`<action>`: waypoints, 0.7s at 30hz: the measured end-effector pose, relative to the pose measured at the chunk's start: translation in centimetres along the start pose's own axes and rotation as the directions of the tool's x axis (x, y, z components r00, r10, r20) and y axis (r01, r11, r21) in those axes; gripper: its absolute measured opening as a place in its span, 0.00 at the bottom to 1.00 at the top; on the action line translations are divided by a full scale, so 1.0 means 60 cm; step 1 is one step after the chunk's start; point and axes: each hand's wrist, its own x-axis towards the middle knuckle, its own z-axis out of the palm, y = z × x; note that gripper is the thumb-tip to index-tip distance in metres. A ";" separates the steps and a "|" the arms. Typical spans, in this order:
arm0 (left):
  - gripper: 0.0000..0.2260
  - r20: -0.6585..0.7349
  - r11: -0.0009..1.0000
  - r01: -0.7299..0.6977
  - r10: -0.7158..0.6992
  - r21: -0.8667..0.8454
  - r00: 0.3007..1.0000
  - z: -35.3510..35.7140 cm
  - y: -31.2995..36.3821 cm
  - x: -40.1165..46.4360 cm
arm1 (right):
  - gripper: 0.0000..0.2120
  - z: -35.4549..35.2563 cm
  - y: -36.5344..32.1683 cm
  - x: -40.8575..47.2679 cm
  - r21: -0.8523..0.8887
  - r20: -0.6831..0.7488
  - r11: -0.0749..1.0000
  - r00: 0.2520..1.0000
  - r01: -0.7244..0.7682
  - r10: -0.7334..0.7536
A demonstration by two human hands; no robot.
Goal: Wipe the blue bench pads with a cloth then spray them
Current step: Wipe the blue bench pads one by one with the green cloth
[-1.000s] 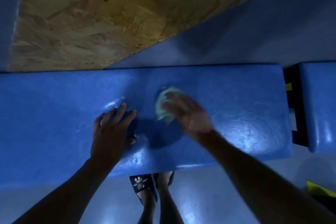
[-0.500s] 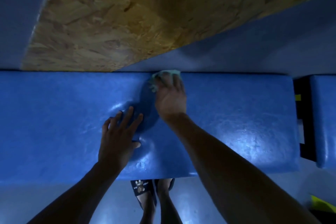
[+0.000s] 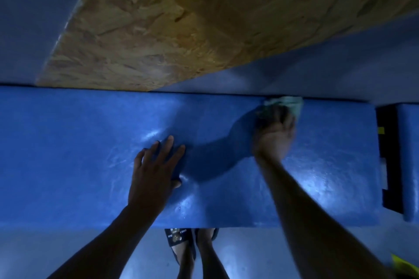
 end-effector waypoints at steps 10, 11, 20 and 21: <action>0.47 0.004 1.000 0.000 0.000 0.022 1.000 0.001 -0.009 -0.002 | 0.24 0.021 -0.051 -0.010 -0.025 0.229 0.590 0.579 0.807 -0.782; 0.47 -0.001 1.000 -0.001 0.001 0.016 1.000 0.001 -0.008 -0.002 | 0.23 0.004 -0.008 0.018 -0.045 0.204 0.636 0.630 0.770 -0.749; 0.45 -0.012 0.998 0.001 -0.002 -0.069 1.000 0.005 -0.003 0.001 | 0.30 -0.012 0.037 0.041 -0.089 0.007 0.993 0.997 0.077 -0.077; 0.45 -0.017 0.997 -0.004 0.003 -0.079 1.000 0.006 -0.005 0.001 | 0.28 0.009 0.001 0.027 -0.071 0.025 0.997 1.000 0.015 -0.013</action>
